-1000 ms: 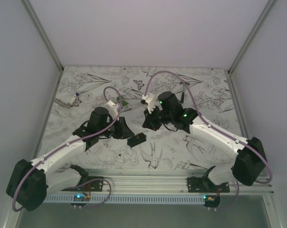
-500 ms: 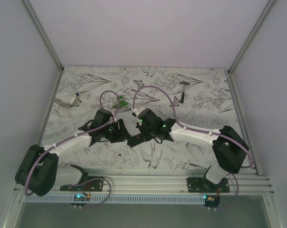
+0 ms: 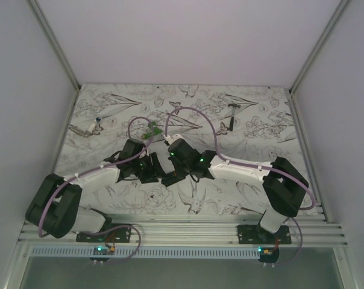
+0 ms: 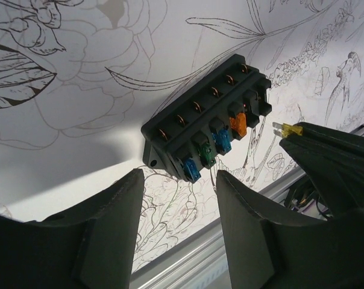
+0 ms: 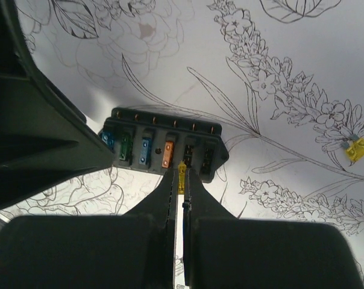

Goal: Snap on the fuse box
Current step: Install the fuse at the fuse box base.

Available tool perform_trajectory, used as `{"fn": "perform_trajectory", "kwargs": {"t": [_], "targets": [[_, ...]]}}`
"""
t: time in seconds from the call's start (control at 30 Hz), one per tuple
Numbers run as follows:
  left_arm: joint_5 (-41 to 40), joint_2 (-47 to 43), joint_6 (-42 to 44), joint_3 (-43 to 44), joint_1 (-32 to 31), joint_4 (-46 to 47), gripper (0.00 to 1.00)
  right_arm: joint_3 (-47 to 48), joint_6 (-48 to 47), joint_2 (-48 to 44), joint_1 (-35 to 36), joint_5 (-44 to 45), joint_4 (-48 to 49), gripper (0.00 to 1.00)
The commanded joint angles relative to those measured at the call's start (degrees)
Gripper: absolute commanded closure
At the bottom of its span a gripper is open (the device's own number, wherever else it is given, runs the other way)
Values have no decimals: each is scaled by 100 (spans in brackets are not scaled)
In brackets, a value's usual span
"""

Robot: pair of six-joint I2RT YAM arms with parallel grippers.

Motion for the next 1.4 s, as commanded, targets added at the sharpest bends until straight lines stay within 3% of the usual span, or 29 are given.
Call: {"fn": "perform_trajectory", "kwargs": {"t": [0.0, 0.37, 1.37], "targets": [[74, 163, -75, 136, 37, -100, 46, 300, 179, 159, 74, 322, 73, 100], [137, 305, -159, 194, 36, -102, 46, 502, 346, 528, 82, 443, -76, 100], [158, 359, -243, 168, 36, -99, 57, 352, 594, 678, 153, 600, 86, 100]]}}
